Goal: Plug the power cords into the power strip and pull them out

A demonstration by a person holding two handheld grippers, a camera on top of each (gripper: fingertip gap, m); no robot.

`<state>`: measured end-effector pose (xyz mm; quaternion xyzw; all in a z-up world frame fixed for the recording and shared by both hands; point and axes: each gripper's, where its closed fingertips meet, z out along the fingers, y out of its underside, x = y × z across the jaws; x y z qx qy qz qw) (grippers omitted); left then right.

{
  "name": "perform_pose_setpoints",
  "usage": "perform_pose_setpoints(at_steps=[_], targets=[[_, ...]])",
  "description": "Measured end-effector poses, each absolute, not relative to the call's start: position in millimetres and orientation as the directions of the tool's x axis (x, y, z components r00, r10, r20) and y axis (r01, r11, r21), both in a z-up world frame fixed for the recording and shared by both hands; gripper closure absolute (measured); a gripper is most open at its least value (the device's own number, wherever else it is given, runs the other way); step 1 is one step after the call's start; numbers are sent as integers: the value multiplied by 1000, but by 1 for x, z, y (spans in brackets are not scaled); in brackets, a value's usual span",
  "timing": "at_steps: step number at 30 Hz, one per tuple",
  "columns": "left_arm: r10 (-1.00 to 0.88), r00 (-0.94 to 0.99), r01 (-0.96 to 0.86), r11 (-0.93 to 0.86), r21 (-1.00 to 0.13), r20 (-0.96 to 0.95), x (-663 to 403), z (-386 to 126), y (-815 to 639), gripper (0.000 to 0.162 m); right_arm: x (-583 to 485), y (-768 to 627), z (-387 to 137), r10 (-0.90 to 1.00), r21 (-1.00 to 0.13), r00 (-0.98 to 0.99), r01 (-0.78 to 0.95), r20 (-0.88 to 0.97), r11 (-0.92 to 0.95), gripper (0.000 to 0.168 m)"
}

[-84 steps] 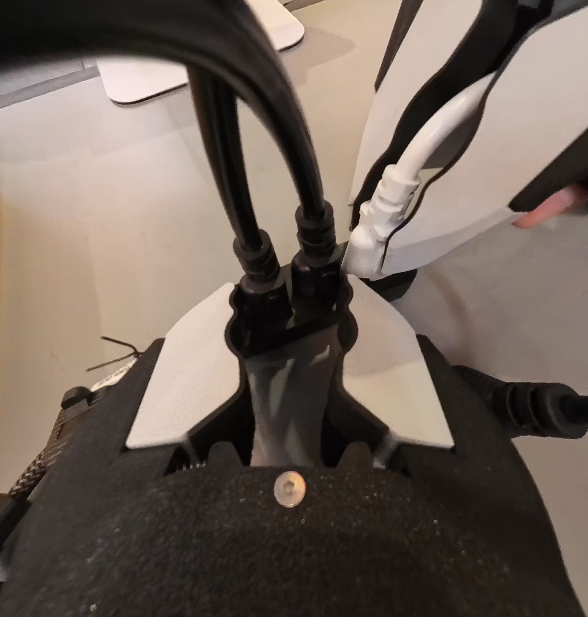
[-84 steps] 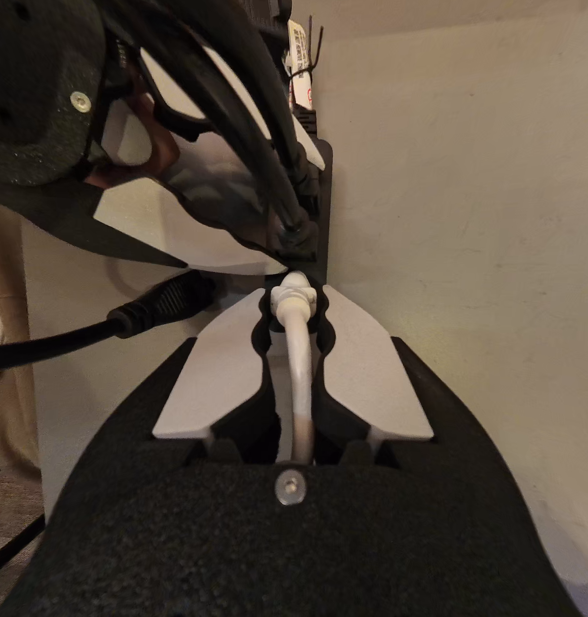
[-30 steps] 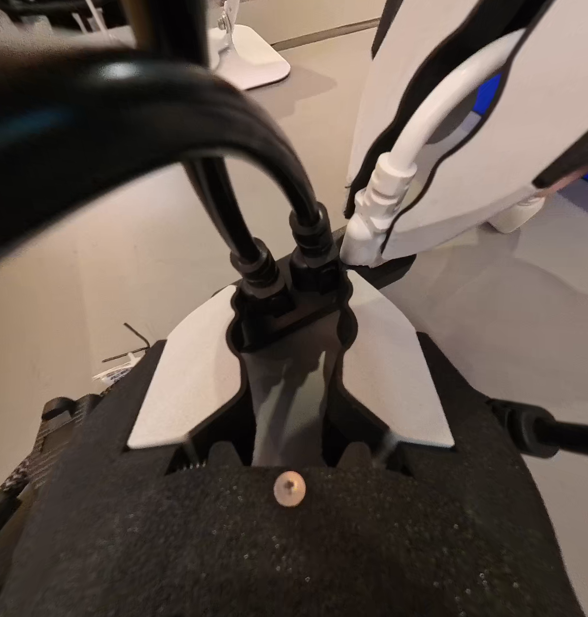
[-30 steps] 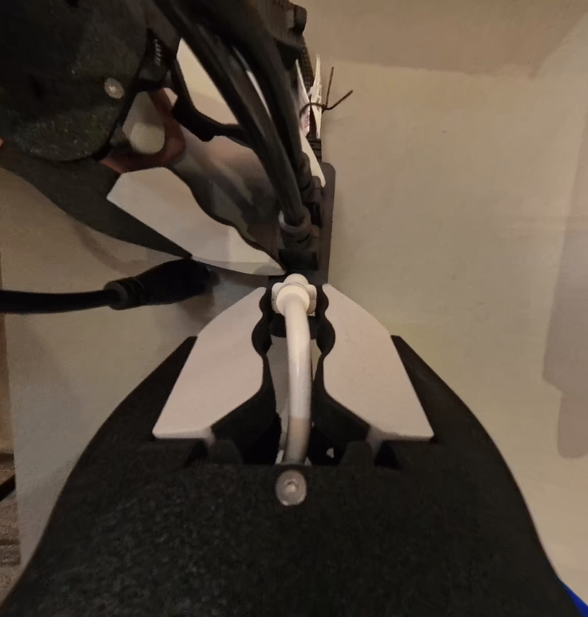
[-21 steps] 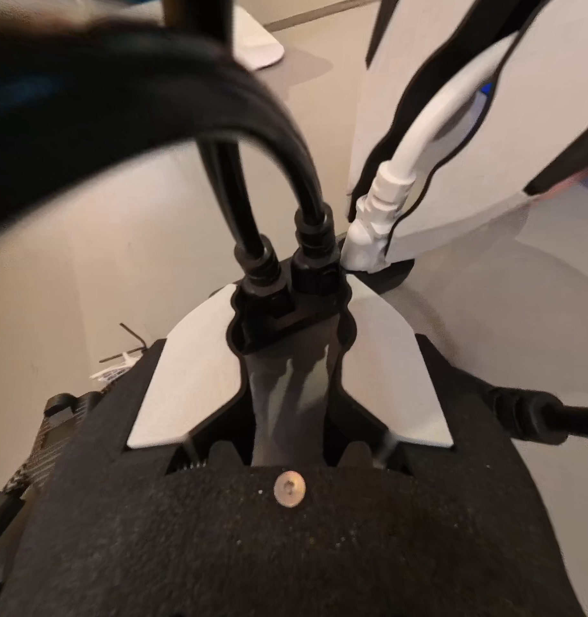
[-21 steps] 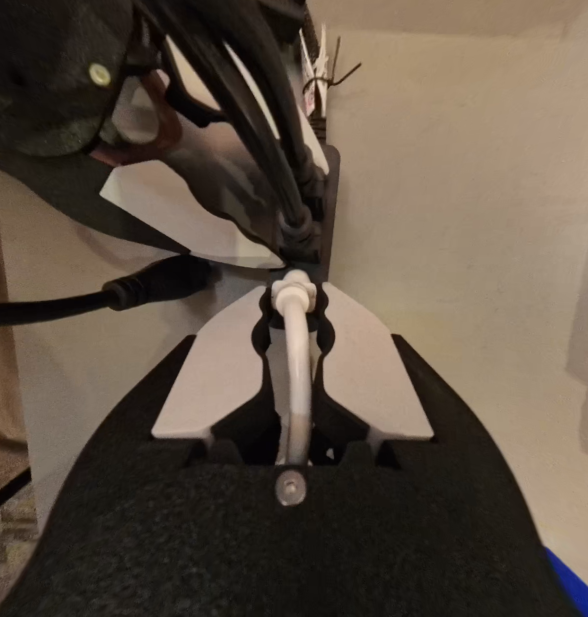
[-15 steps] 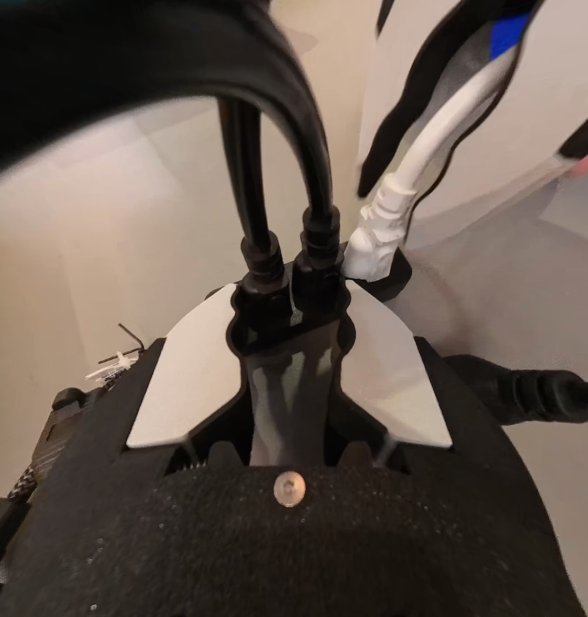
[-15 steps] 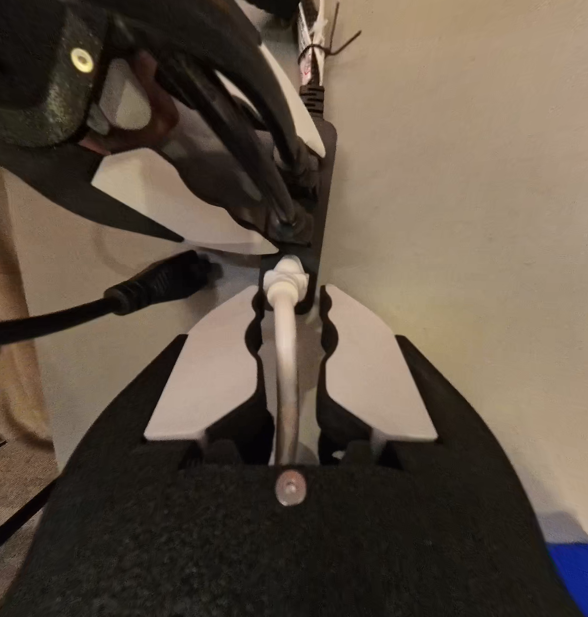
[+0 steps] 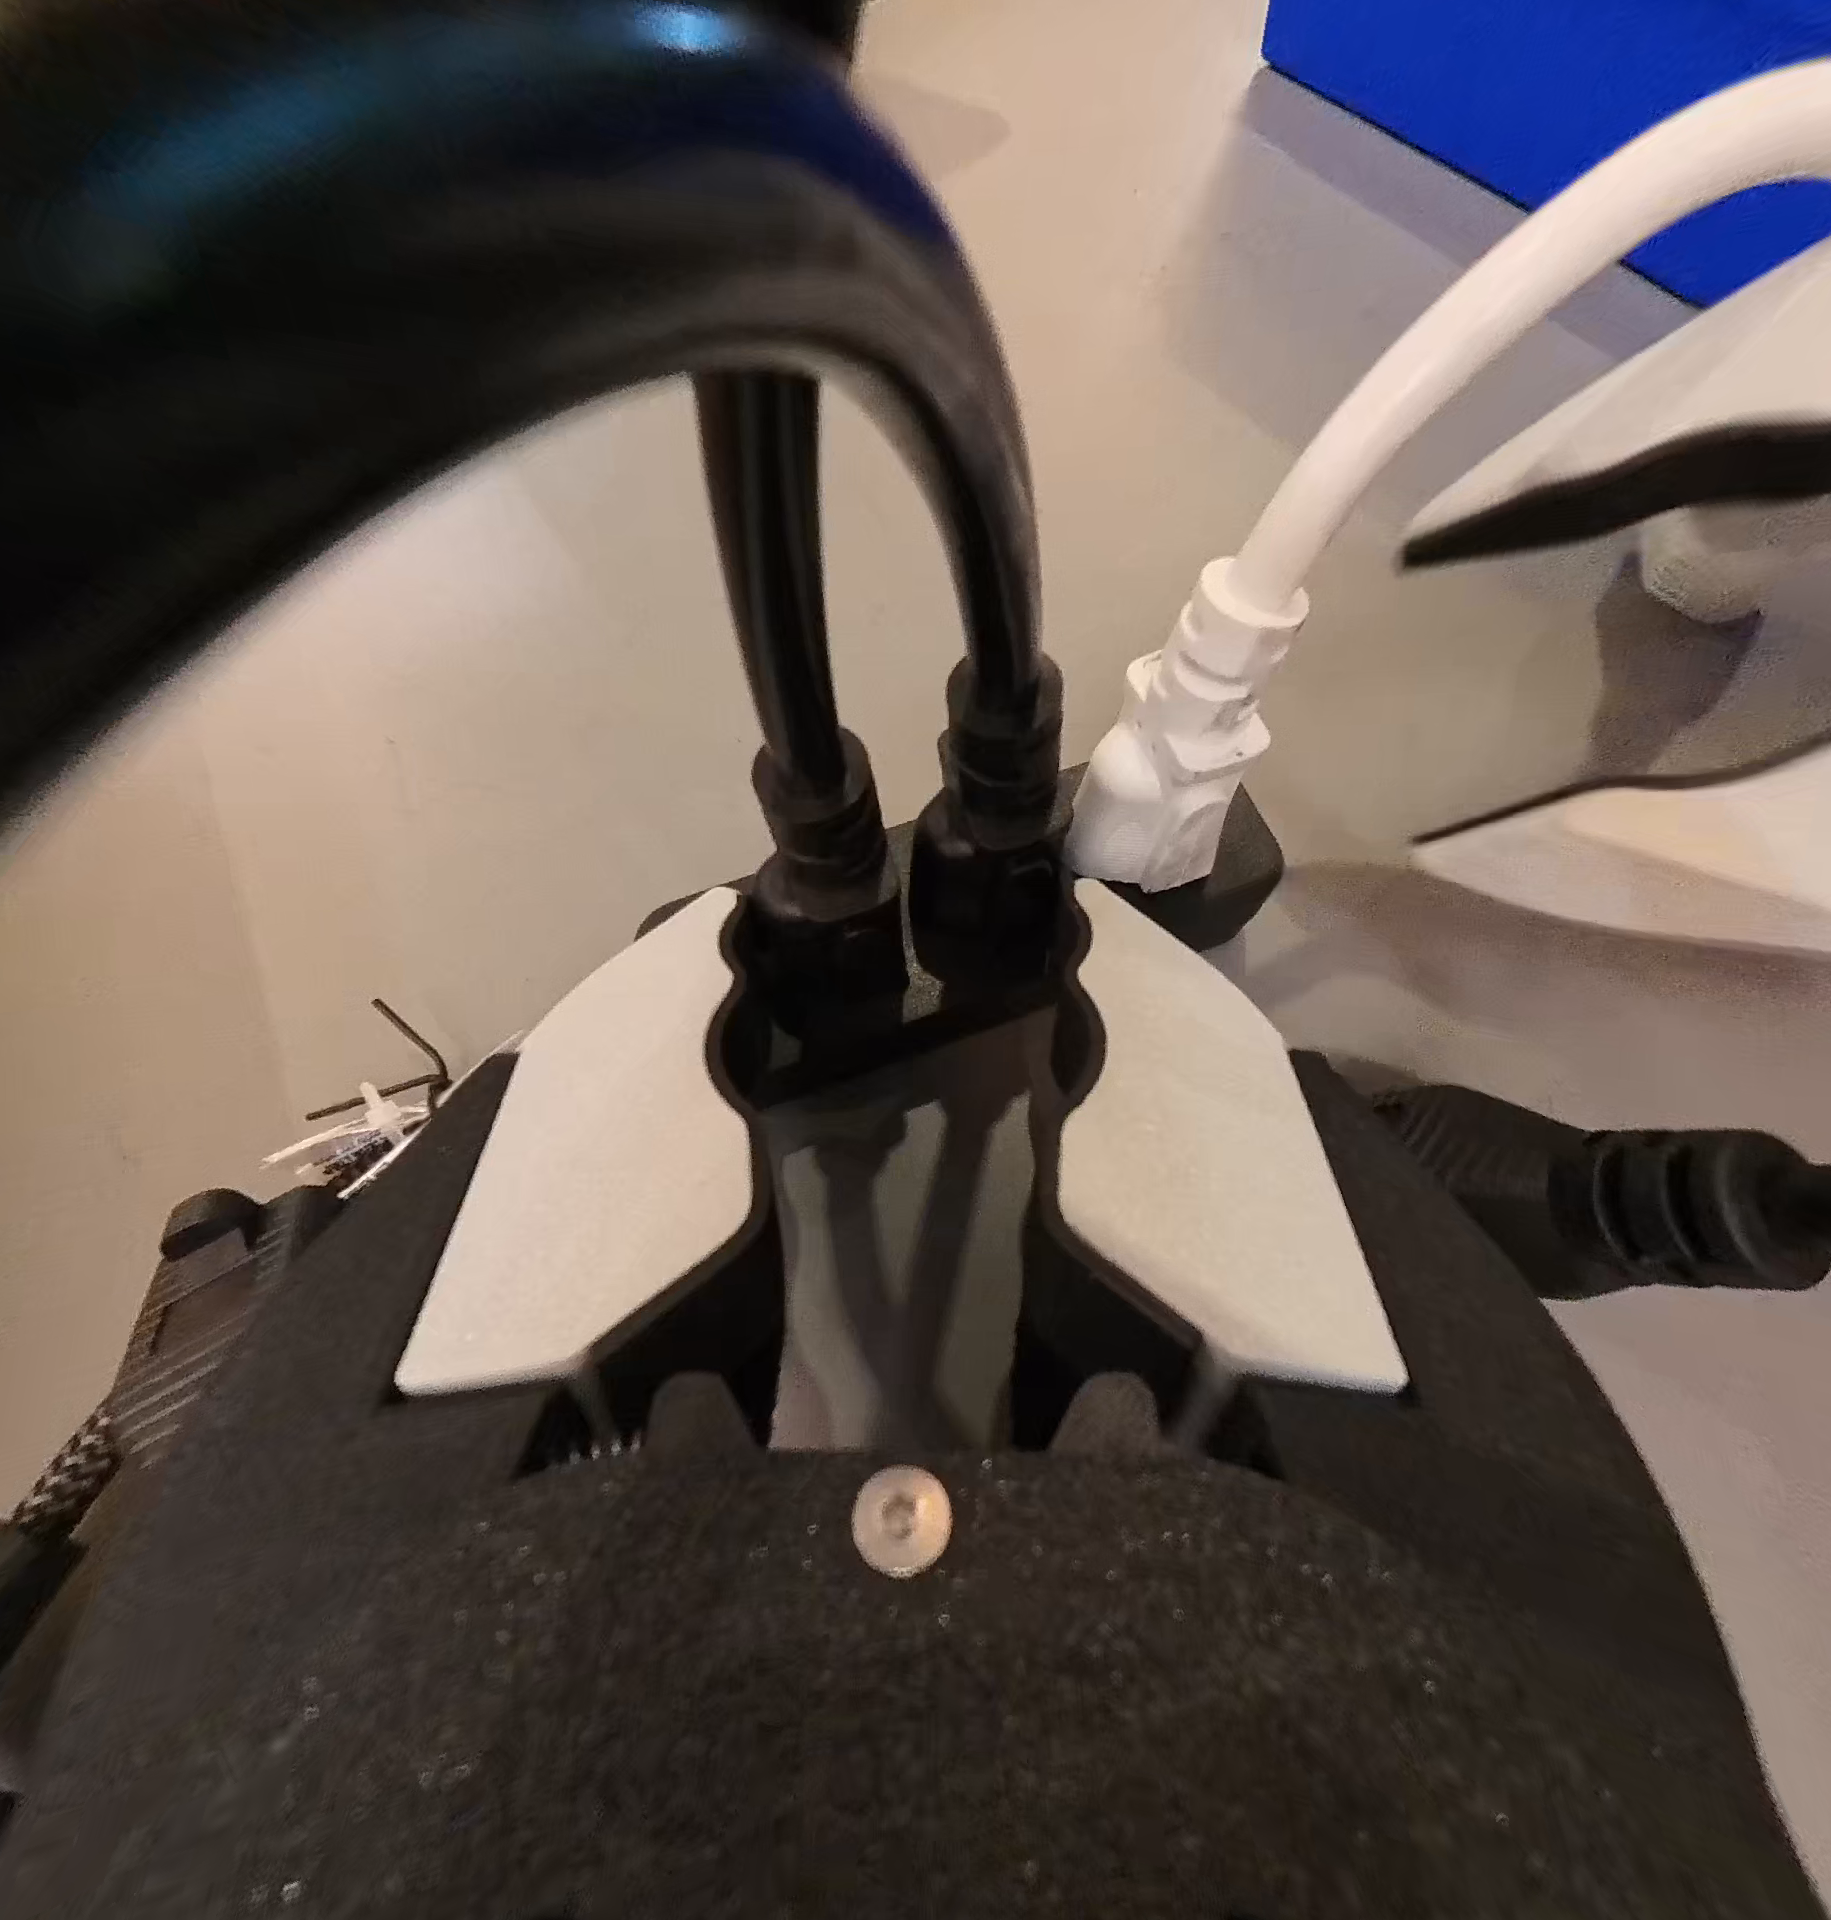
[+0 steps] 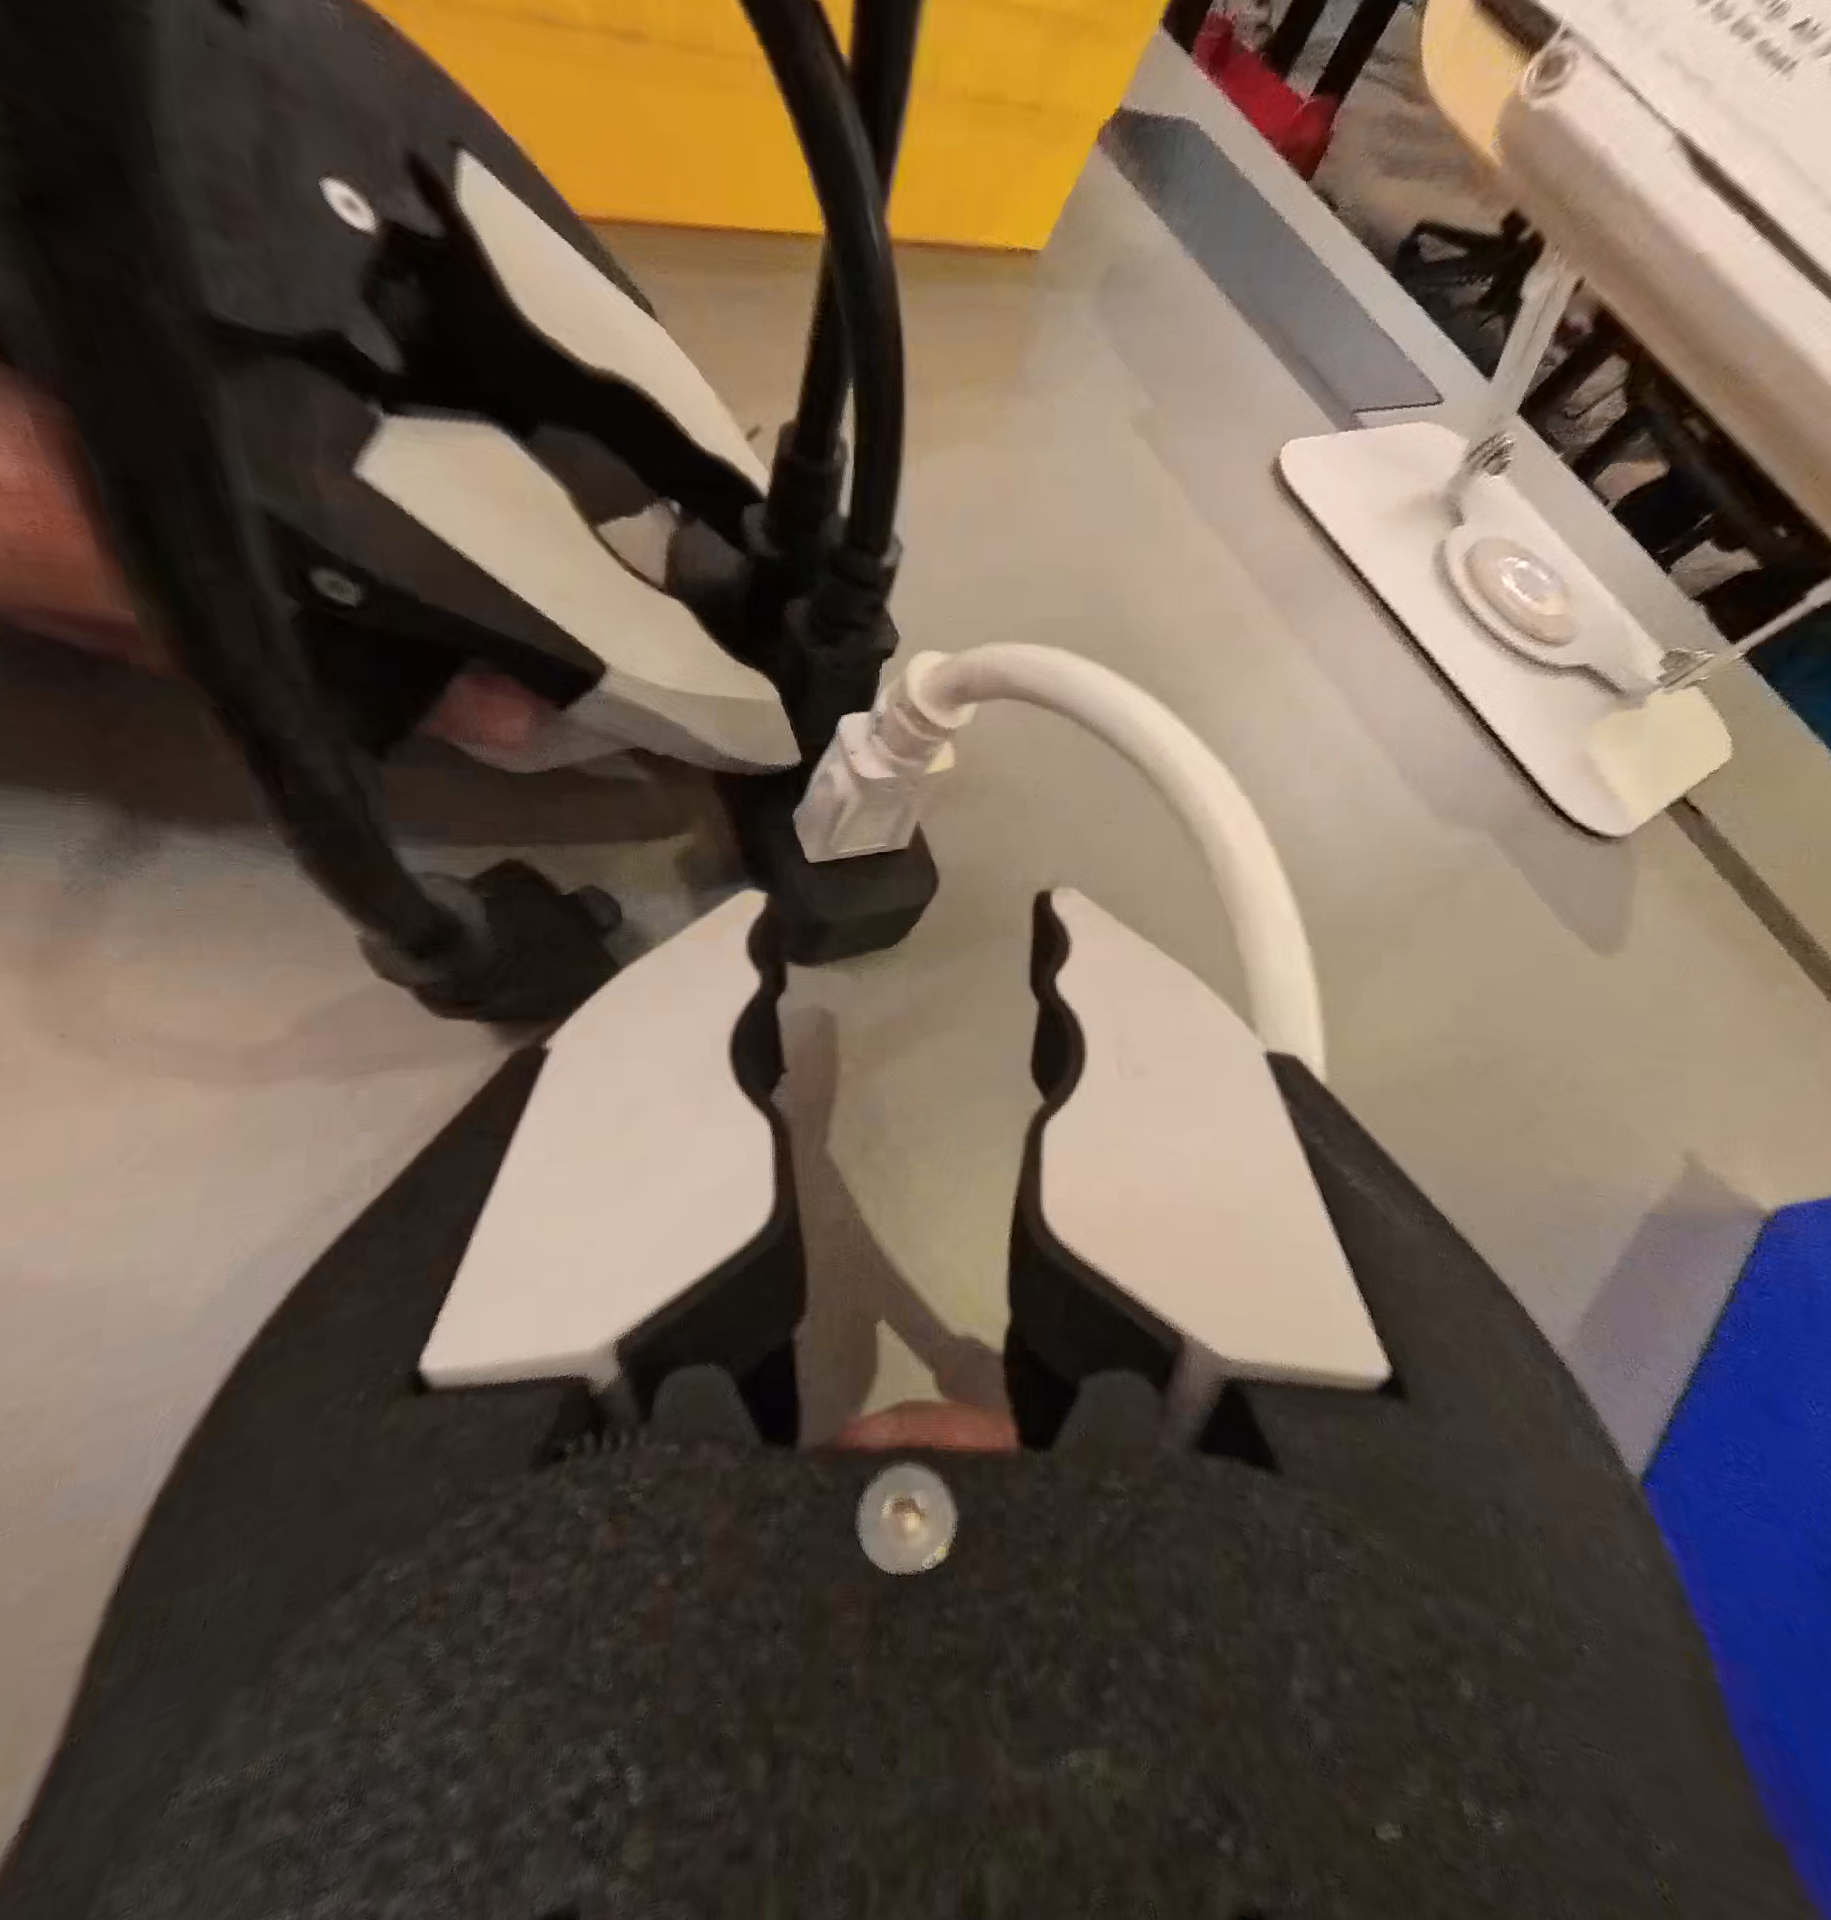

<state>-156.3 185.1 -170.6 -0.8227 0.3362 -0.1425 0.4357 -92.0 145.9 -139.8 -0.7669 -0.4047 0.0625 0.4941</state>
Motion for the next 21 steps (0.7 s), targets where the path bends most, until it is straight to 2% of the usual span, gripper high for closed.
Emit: perform_pose_setpoints(at_steps=[3,5,8,10,14,15,16,17,19,21], targets=[[-674,736,-430,-394,-813,-63,-157,-171,185,107,-98,155,-157,762,-742,590,630,267,-228,130],[-670,740,-428,-395,-813,-64,-157,-171,186,107,-98,164,-154,769,-725,553,666,319,-178,139],[-666,743,-426,-396,-813,-65,-158,-171,186,108,-101,173,-155,784,-764,547,627,294,-150,136],[-664,745,-426,-395,-814,-68,-158,-171,186,108,-104,174,-161,805,-762,526,630,273,-153,127],[-648,758,-422,-397,-815,-78,-159,-170,187,108,-105,179,-165,822,-805,533,567,198,-173,132],[-644,761,-421,-399,-815,-78,-159,-170,188,108,-101,184,-161,826,-821,539,540,166,-188,138],[-640,764,-420,-402,-814,-78,-160,-171,188,109,-97,192,-151,823,-850,551,493,138,-187,137],[-636,768,-416,-406,-814,-75,-160,-171,189,109,-97,194,-140,843,-881,532,436,86,-185,135],[-633,771,-412,-411,-813,-70,-160,-171,190,109,-107,178,-134,926,-893,373,393,-64,-220,123],[-634,770,-411,-411,-814,-68,-160,-171,190,109,-112,165,-153,950,-862,301,458,-82,-220,122]])
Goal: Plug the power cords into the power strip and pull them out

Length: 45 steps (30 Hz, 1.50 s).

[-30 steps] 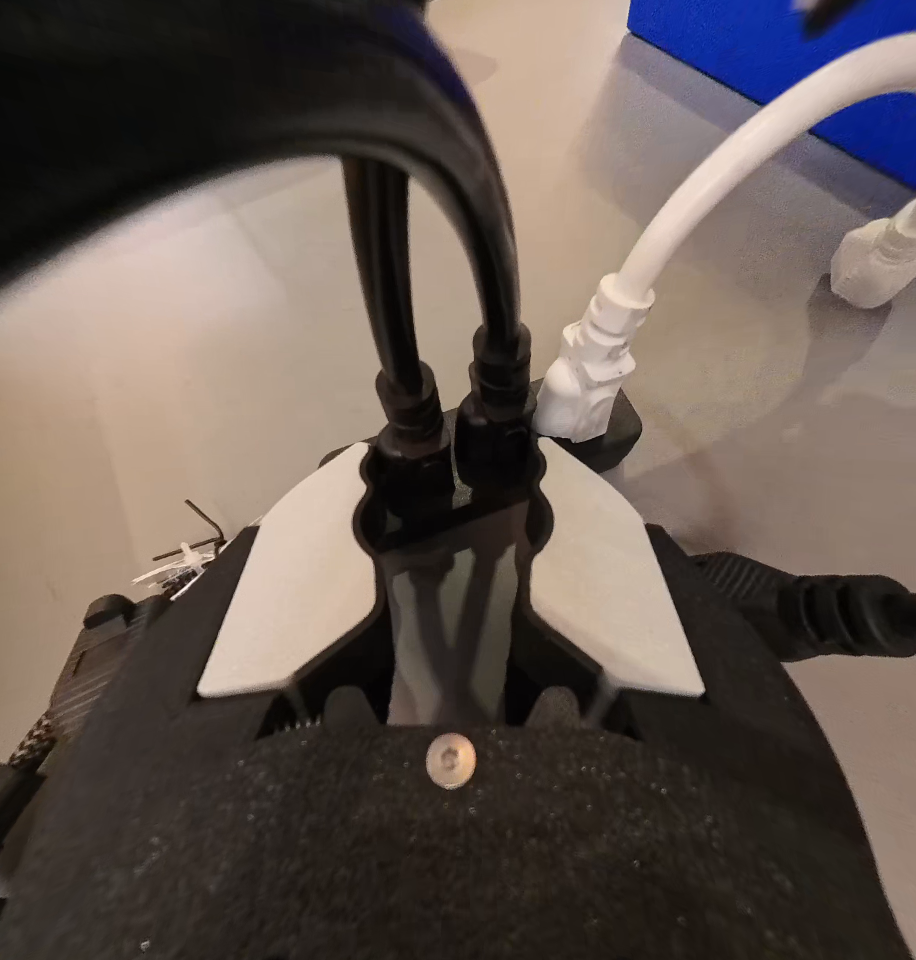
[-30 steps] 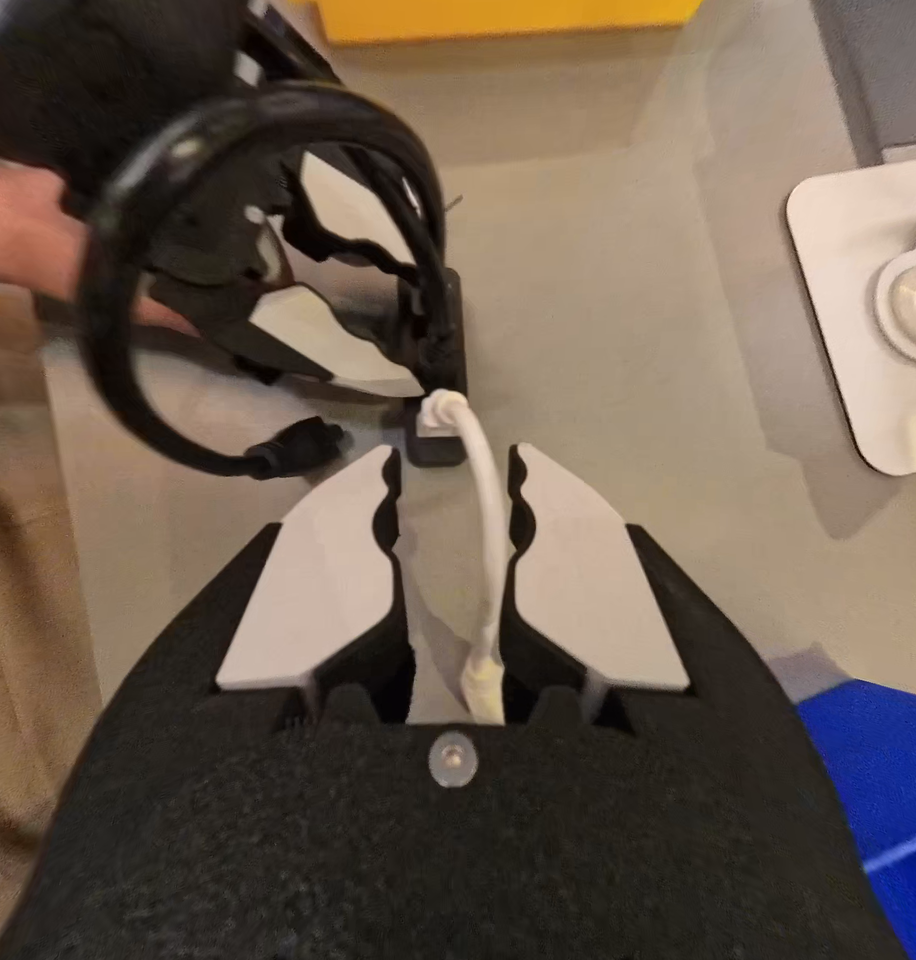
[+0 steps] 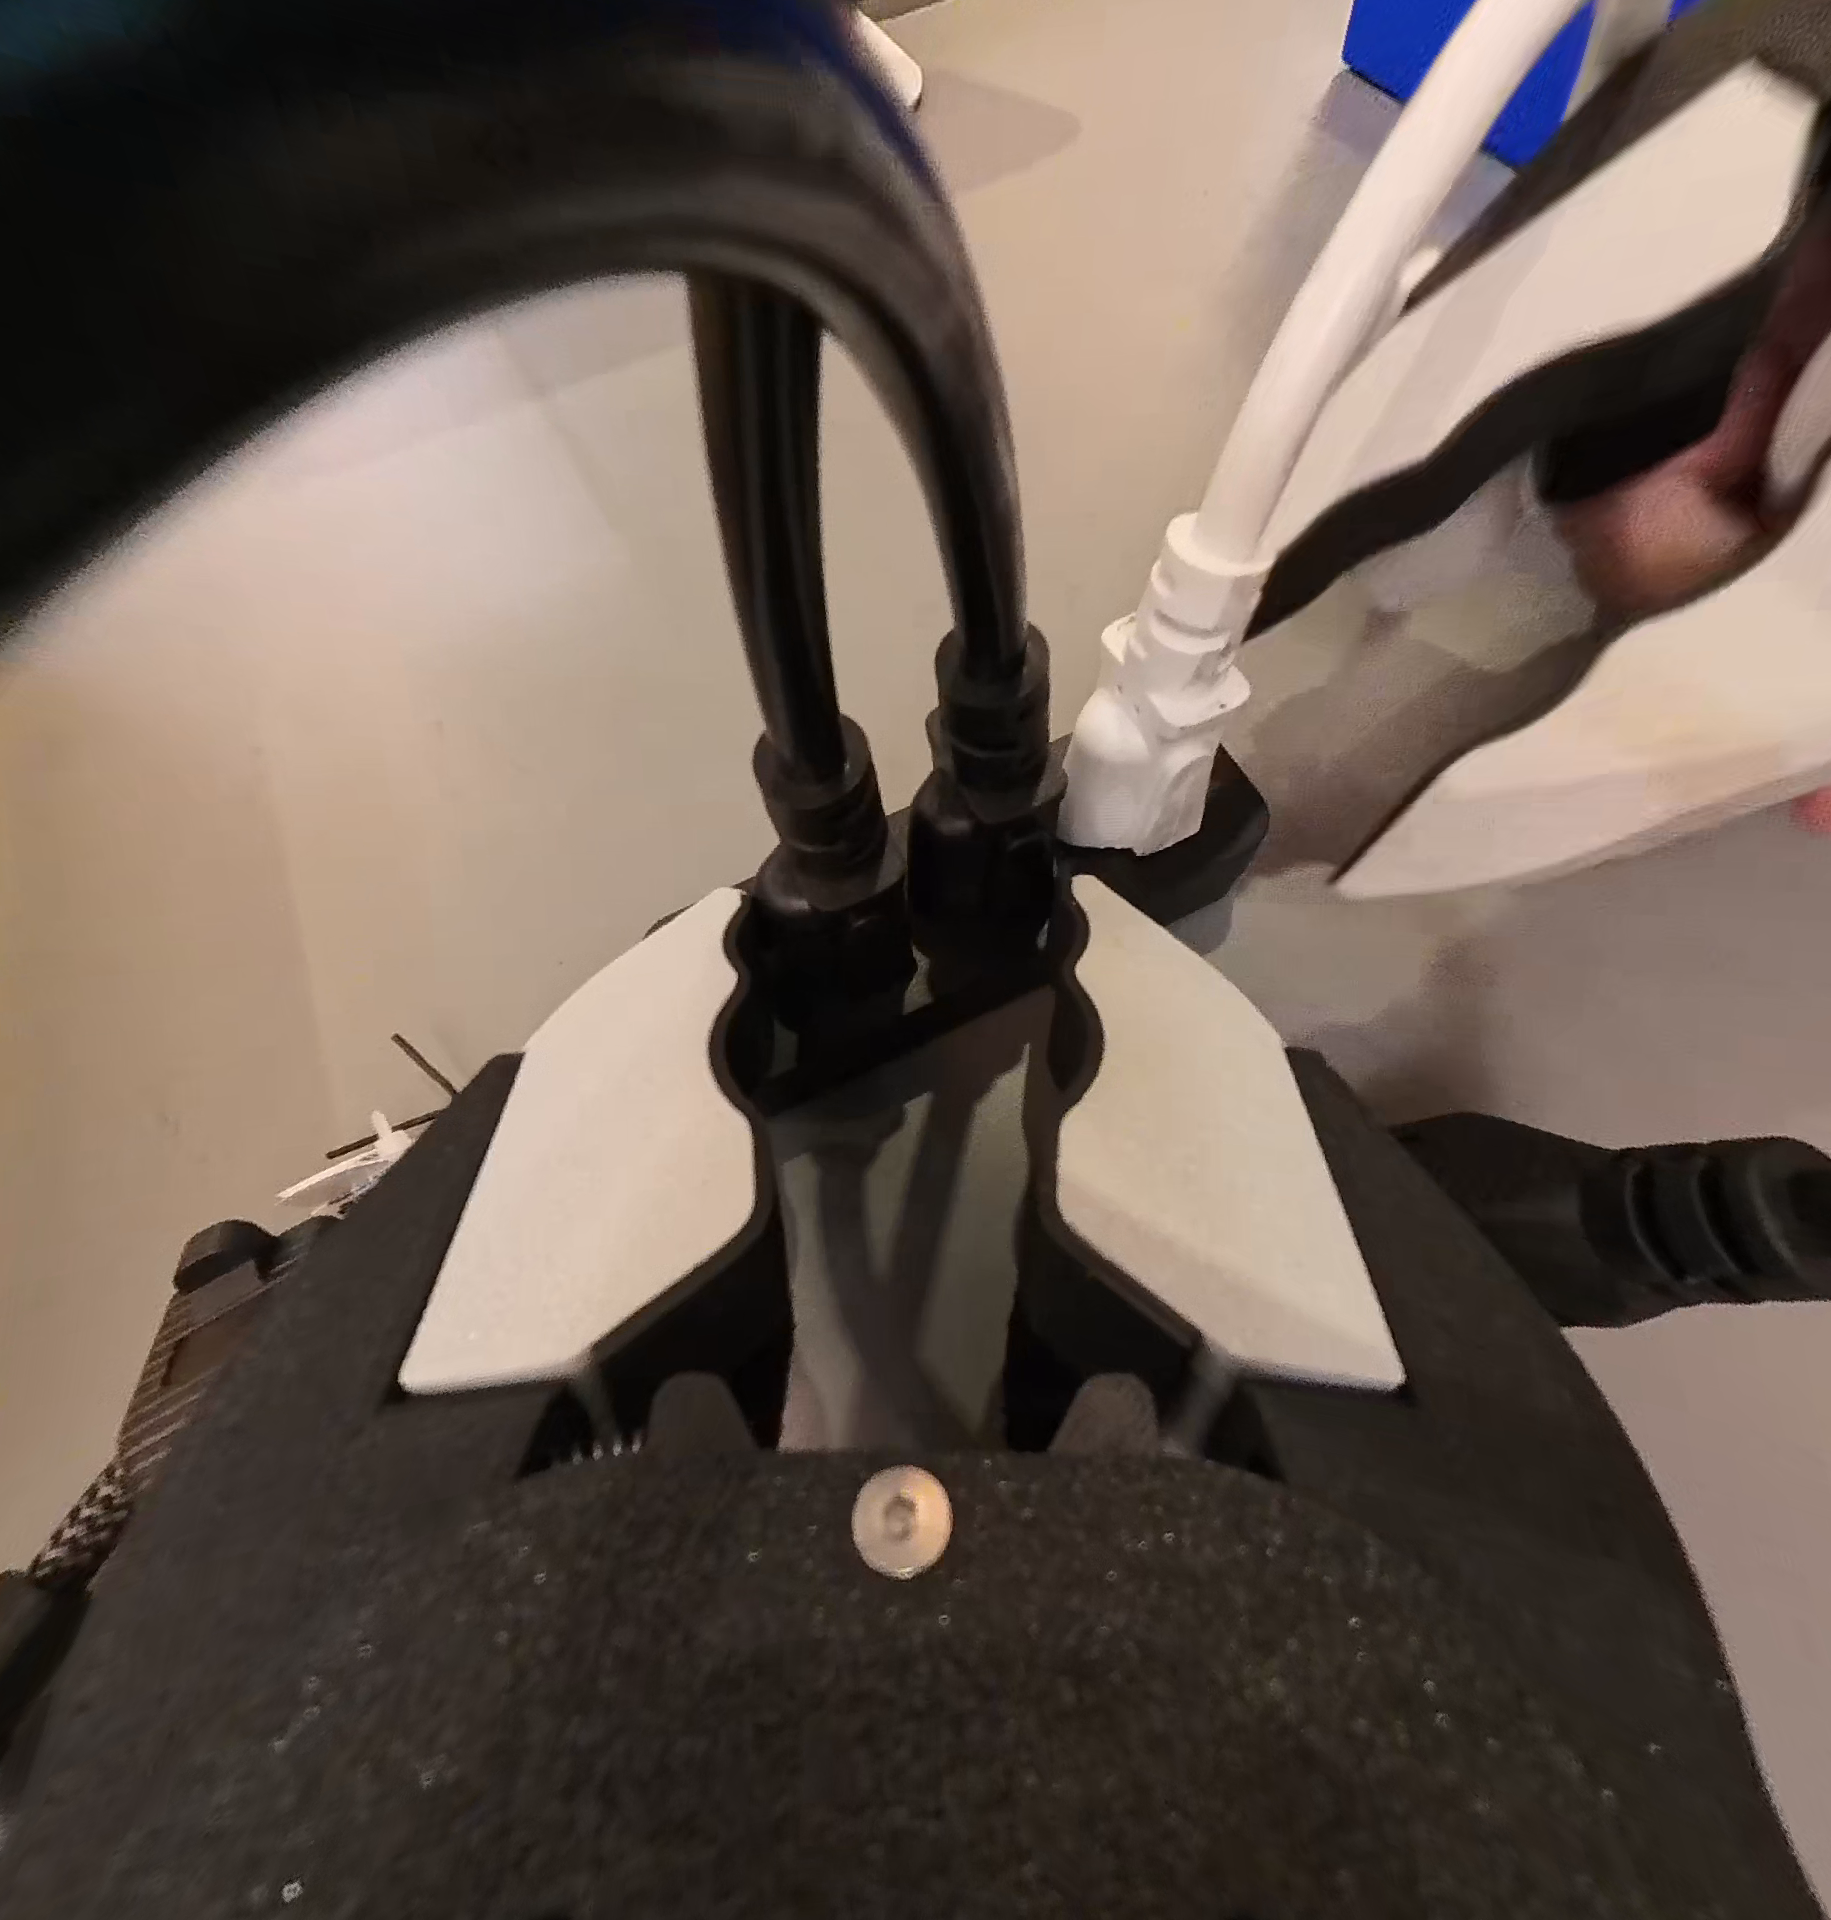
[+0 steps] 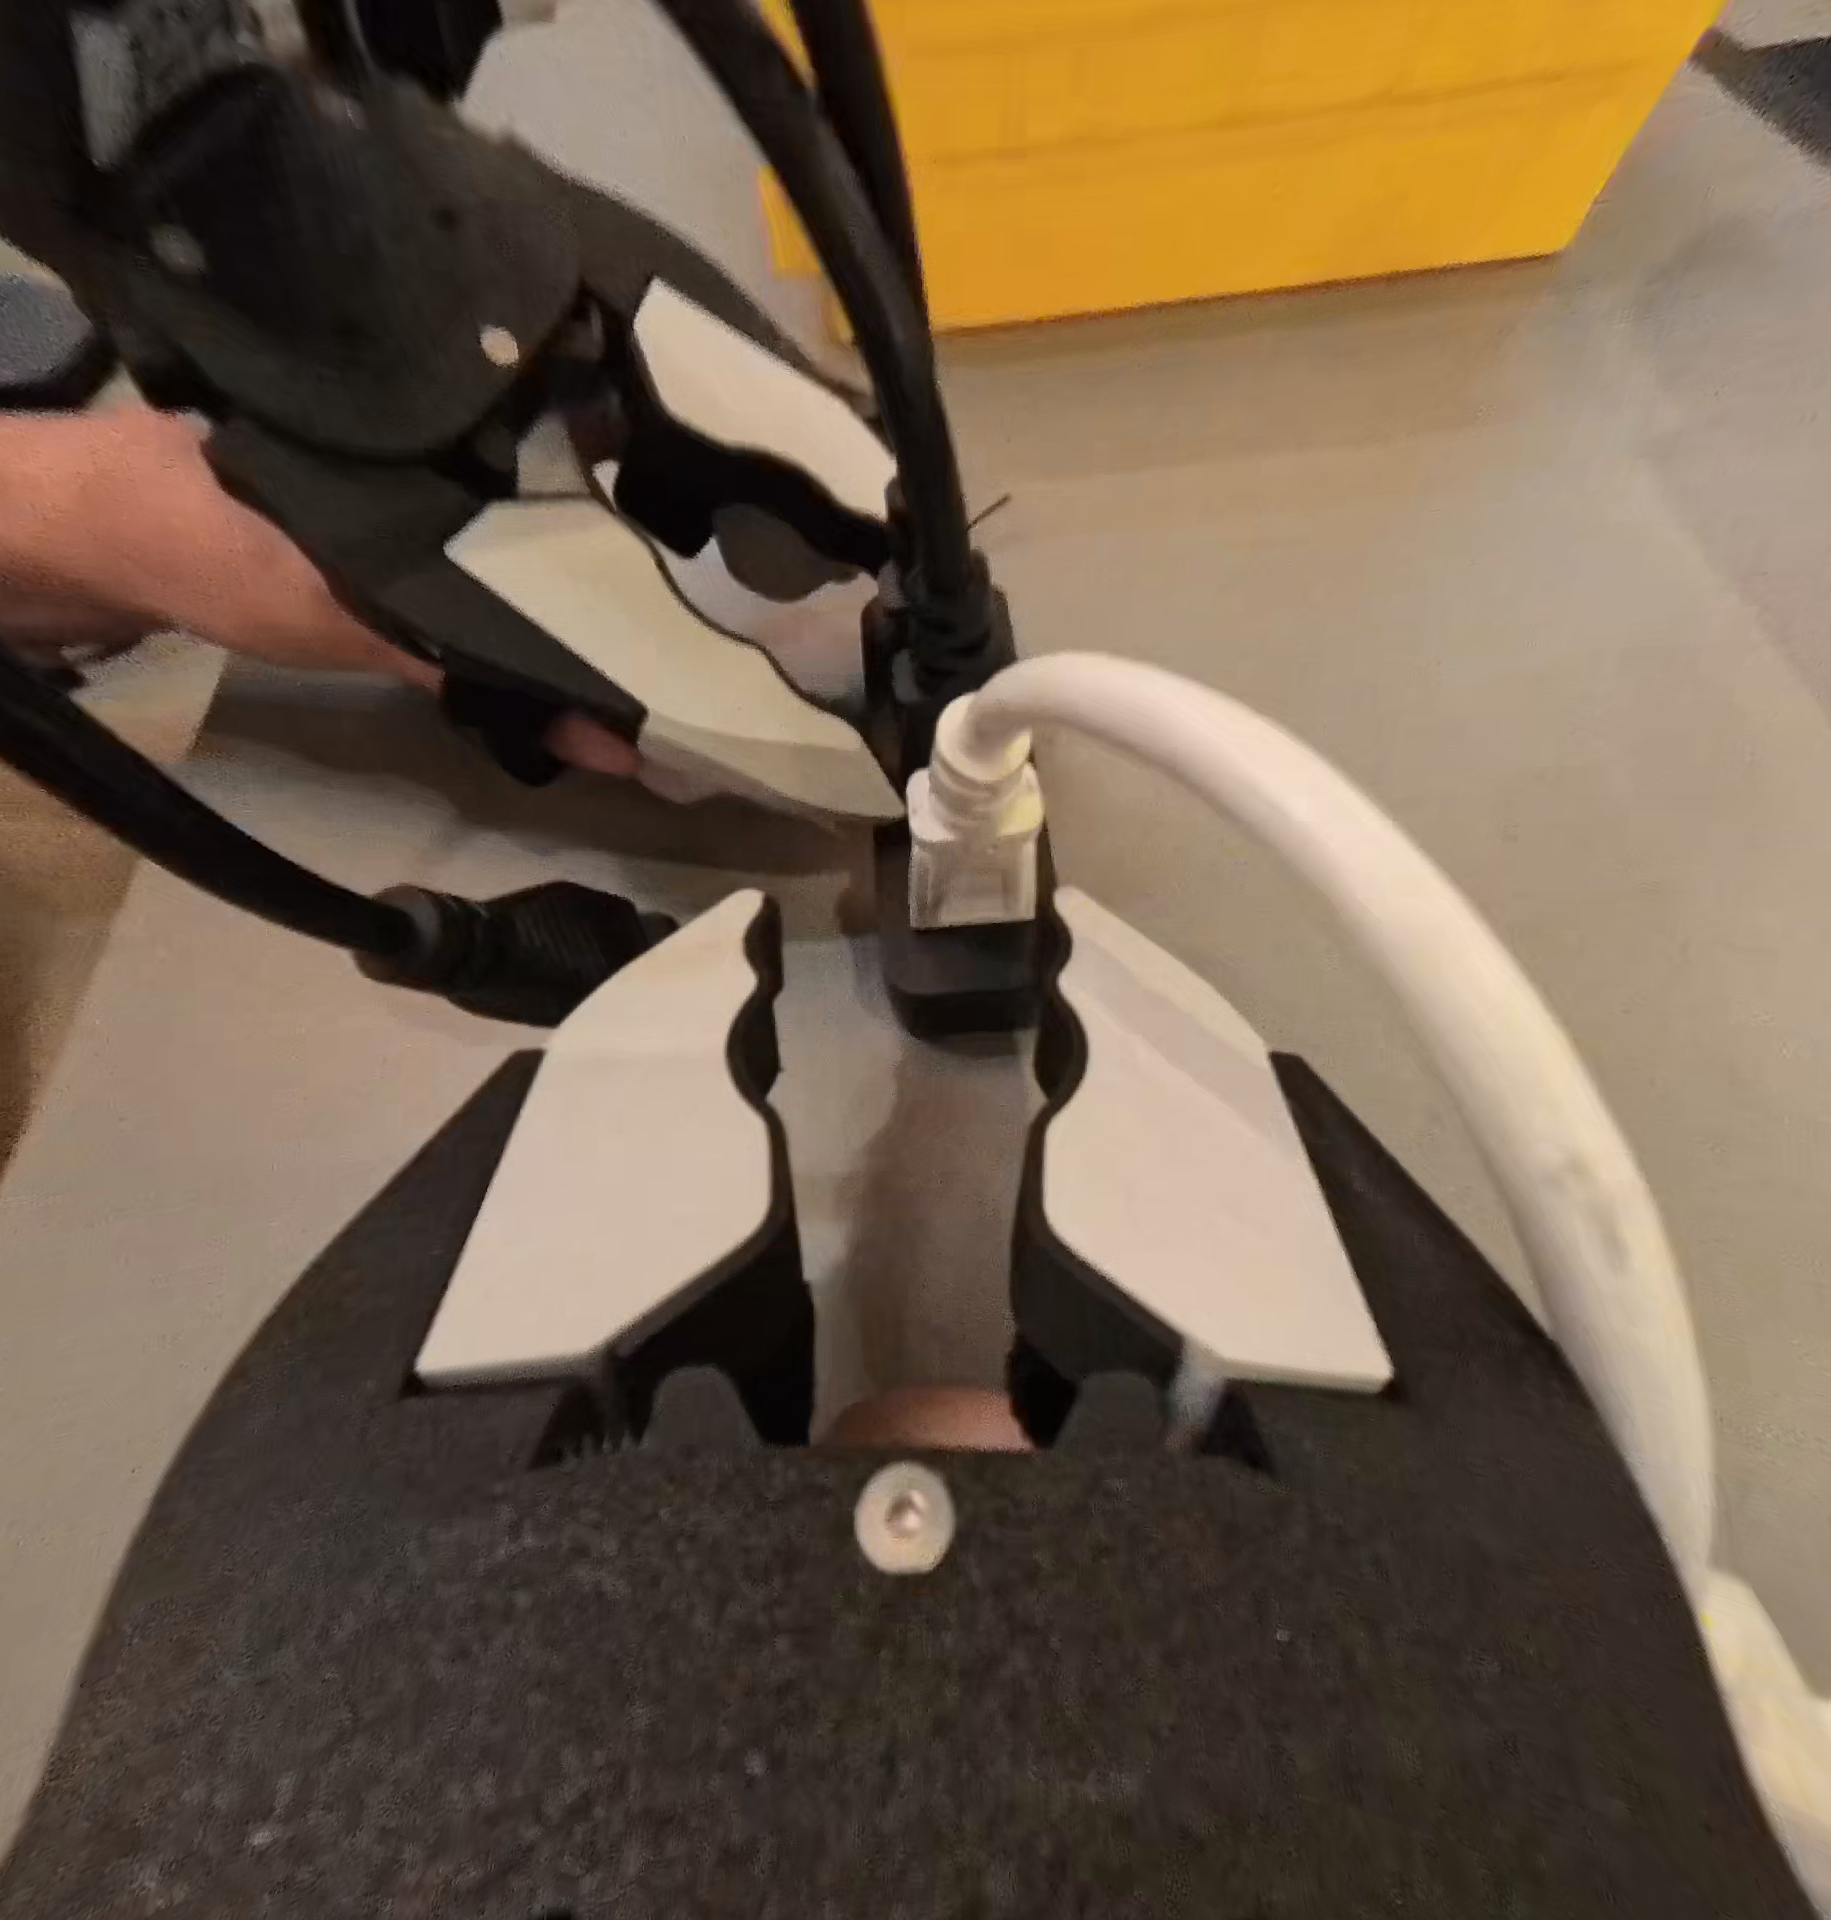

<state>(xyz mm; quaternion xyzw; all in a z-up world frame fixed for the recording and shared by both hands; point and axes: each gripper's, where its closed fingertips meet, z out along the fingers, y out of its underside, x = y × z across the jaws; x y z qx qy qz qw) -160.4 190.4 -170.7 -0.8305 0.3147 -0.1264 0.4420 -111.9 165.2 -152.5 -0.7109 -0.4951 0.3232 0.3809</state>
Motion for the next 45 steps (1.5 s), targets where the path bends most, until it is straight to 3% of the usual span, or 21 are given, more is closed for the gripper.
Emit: perform_pose_setpoints(at_steps=[3,7,22,25,29,45], targets=[[-635,769,-412,-409,-814,-71,-160,-171,190,109,-117,176,-159,938,-855,345,479,-27,-201,122],[-626,777,-406,-415,-815,-68,-161,-171,191,109,-133,185,-156,945,-864,318,455,-69,-216,143],[-641,768,-371,-433,-822,-9,-153,-167,189,107,-129,182,-139,950,-919,306,357,-56,-169,145],[-638,764,-436,-402,-805,-95,-162,-172,191,108,-133,183,-154,940,-875,340,460,13,-155,144],[-640,765,-426,-428,-798,-65,-167,-172,192,109,-126,181,-162,946,-831,324,532,24,-161,144],[-644,764,-404,-428,-808,-41,-163,-170,192,108,-135,186,-167,953,-825,302,546,34,-144,143]])
